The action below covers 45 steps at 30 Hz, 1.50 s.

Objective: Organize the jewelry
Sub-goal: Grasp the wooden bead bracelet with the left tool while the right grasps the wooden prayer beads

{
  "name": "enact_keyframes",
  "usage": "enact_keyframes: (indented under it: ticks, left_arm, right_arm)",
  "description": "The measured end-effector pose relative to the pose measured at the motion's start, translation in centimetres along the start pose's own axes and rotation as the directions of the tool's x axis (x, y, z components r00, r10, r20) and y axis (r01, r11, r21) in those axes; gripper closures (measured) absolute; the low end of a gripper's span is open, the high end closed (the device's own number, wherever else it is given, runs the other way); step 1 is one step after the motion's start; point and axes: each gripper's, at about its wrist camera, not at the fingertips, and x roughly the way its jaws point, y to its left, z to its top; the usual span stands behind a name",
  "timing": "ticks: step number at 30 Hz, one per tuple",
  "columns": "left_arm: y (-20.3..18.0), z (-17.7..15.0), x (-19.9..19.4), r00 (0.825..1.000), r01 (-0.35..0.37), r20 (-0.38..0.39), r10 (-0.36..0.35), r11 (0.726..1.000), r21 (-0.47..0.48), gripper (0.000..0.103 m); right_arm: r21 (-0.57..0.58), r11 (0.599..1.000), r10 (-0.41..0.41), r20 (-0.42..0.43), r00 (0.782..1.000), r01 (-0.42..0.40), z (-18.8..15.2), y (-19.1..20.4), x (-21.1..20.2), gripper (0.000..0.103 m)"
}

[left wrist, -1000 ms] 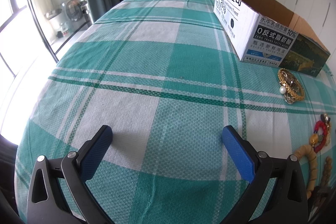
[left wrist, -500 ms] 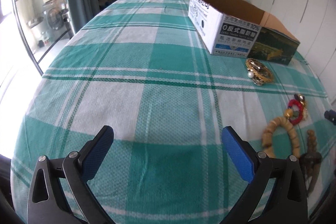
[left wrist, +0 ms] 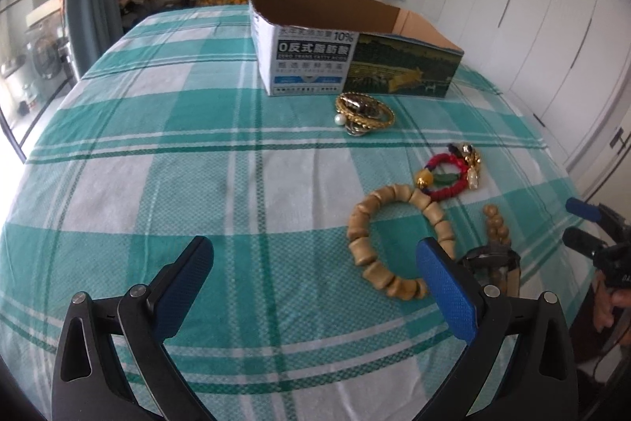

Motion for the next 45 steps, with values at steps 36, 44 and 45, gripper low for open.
enact_keyframes:
  ticks: [36,44,45]
  left_arm:
    - [-4.4,-0.5,0.6,0.998,-0.012,-0.053,0.016,0.998,0.067,0.09]
    - [-4.2,1.9,-3.1,0.999,0.04,0.013,-0.04,0.999,0.027,0.09]
    - [-4.2,2.2,-3.5,0.999,0.044,0.018,-0.045,0.999,0.023,0.09]
  right_arm:
    - [-0.07,0.996,0.043,-0.039,0.998,-0.045,0.1,2.5,1.6,0.091]
    - [-0.04,0.997,0.063,0.014,0.998,-0.062,2.3,1.3,-1.5,0.091]
    - [-0.039,0.997,0.066,0.019,0.998,-0.065,2.6,1.3,-1.7,0.091]
